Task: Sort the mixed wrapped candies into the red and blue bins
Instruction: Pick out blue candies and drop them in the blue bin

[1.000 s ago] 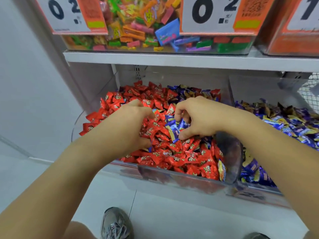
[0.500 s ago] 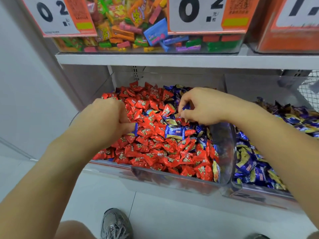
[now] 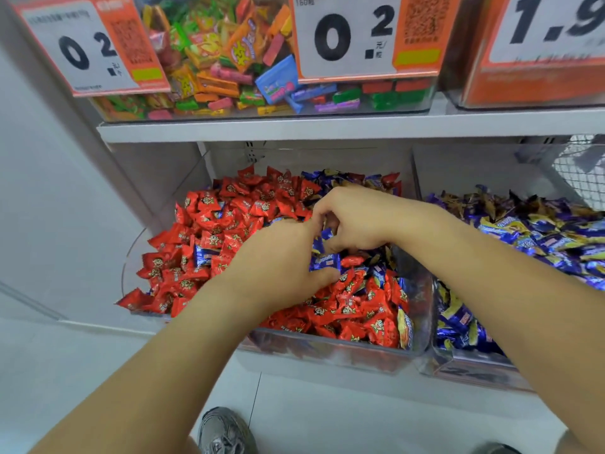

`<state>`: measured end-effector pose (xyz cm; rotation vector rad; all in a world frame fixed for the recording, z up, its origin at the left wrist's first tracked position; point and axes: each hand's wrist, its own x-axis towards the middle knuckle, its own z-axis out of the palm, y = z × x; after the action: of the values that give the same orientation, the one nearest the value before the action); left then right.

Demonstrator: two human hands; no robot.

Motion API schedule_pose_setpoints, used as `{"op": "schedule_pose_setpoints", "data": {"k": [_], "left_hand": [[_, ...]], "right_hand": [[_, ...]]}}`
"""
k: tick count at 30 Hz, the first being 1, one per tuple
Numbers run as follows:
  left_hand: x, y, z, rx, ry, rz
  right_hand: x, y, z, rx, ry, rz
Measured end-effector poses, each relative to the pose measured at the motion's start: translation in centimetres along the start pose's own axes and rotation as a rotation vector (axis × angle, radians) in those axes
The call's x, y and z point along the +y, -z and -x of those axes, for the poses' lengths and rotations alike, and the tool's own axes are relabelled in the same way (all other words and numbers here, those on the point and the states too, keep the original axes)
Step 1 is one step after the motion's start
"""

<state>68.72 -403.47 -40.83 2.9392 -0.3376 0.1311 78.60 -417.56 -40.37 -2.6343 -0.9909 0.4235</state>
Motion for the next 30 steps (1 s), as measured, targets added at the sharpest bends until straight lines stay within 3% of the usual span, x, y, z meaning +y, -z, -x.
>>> {"op": "schedule_pose_setpoints", "data": {"k": [8, 16, 22, 26, 30], "left_hand": [[-0.7, 1.8, 0.0, -0.045, 0.063, 0.022], [-2.5, 4.2, 2.2, 0.251, 0.262, 0.164], [-2.2, 3.5, 2.3, 0.172, 0.328, 0.323], [-2.1, 3.2, 2.1, 0.153, 0.366, 0.404], [-2.0, 3.1, 1.5, 0.166, 0.477, 0.749]], "right_hand": [[0.3, -0.1, 0.1, -0.103, 0.009, -0.115], [-0.4, -0.8, 0.1, -0.048, 0.036, -0.007], [-0.7, -1.0, 0.5, 0.007, 0.065, 0.095], [-0.4, -0.5, 0.9, 0.063, 0.072, 0.018], [-0.2, 1.2, 1.6, 0.138, 0.006, -0.052]]}}
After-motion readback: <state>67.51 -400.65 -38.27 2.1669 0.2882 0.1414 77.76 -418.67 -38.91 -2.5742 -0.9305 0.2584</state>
